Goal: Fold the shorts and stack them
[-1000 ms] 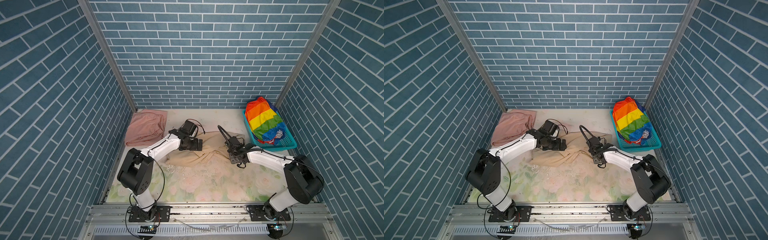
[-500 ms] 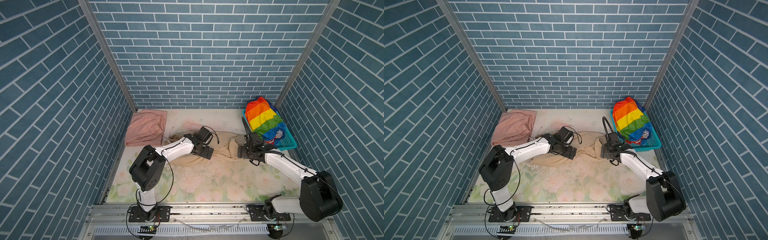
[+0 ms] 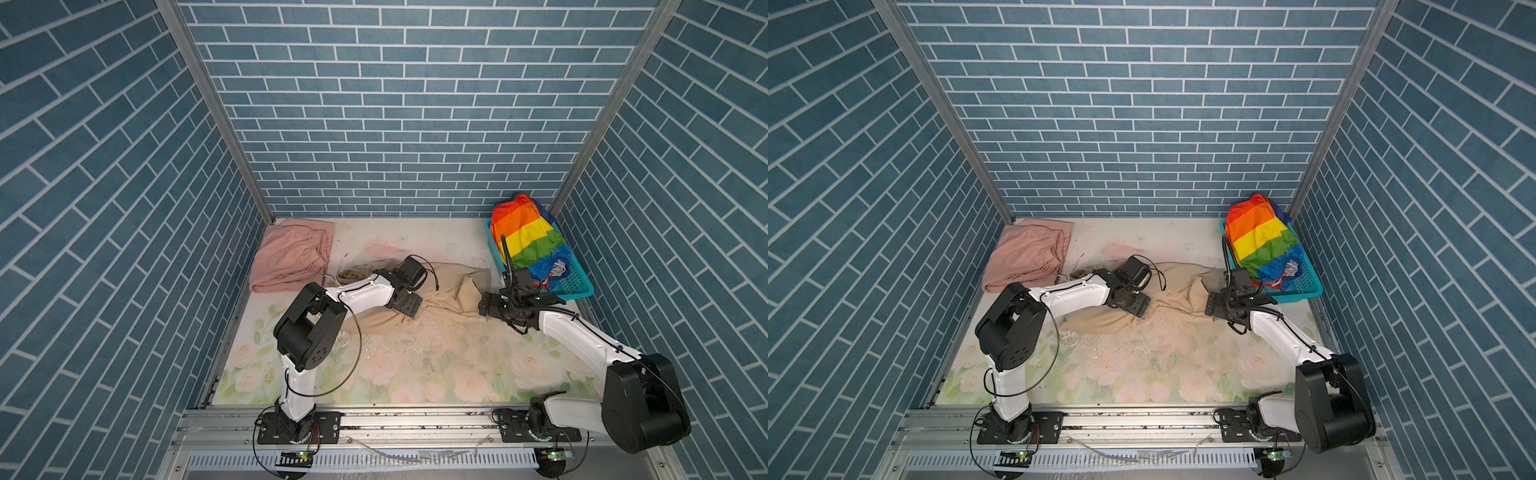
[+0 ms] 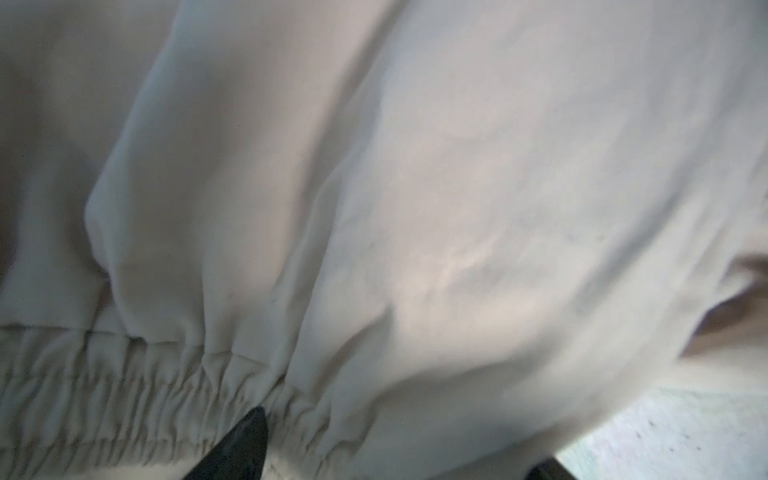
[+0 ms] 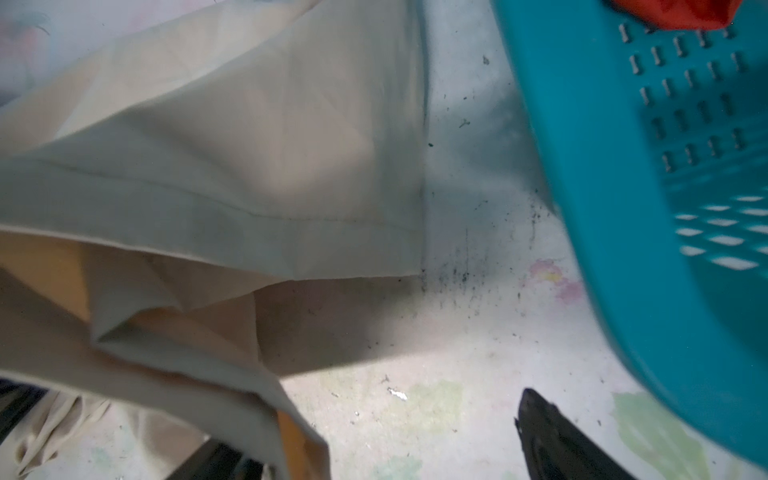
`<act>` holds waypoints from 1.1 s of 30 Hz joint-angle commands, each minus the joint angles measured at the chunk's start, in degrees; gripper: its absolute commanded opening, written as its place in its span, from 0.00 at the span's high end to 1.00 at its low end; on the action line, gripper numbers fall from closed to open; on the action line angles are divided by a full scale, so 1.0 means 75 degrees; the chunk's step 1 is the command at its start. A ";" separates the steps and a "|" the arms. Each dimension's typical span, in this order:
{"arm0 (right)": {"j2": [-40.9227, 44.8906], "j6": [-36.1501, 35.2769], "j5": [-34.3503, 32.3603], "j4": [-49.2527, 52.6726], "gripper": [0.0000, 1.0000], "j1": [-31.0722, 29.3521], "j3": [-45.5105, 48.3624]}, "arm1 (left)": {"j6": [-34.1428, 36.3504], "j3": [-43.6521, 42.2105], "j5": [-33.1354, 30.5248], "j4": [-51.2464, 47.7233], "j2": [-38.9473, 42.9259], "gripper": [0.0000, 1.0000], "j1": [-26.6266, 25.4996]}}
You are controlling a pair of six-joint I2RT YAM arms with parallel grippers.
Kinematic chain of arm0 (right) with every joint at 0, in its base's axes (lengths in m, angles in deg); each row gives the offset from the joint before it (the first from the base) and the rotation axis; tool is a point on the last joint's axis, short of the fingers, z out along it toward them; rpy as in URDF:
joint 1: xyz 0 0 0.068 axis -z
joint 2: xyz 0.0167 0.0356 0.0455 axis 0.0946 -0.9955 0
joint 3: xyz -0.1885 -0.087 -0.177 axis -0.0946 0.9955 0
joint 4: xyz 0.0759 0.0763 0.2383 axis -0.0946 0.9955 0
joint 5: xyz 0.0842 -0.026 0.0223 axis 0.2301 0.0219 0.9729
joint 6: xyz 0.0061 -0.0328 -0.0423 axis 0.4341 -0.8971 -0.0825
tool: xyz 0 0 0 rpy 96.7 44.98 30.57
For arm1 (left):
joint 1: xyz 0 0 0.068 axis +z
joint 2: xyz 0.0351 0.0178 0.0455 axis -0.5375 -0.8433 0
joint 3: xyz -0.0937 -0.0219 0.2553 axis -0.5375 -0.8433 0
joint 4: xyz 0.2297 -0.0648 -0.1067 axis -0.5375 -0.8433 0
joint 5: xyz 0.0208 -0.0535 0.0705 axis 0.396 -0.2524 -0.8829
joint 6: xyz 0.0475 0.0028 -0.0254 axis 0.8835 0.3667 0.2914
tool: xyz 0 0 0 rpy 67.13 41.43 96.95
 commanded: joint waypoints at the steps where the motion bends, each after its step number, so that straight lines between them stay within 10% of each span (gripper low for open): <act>1: -0.0031 0.0228 0.0227 -0.0197 0.07 0.0057 0.0088 | 0.0002 0.0019 -0.0038 0.0143 0.0080 0.24 0.0373; 33: -0.0276 0.0295 0.0442 -0.0459 0.07 0.0114 0.0180 | -0.0397 -0.1101 0.1180 0.1274 0.1020 0.23 0.1170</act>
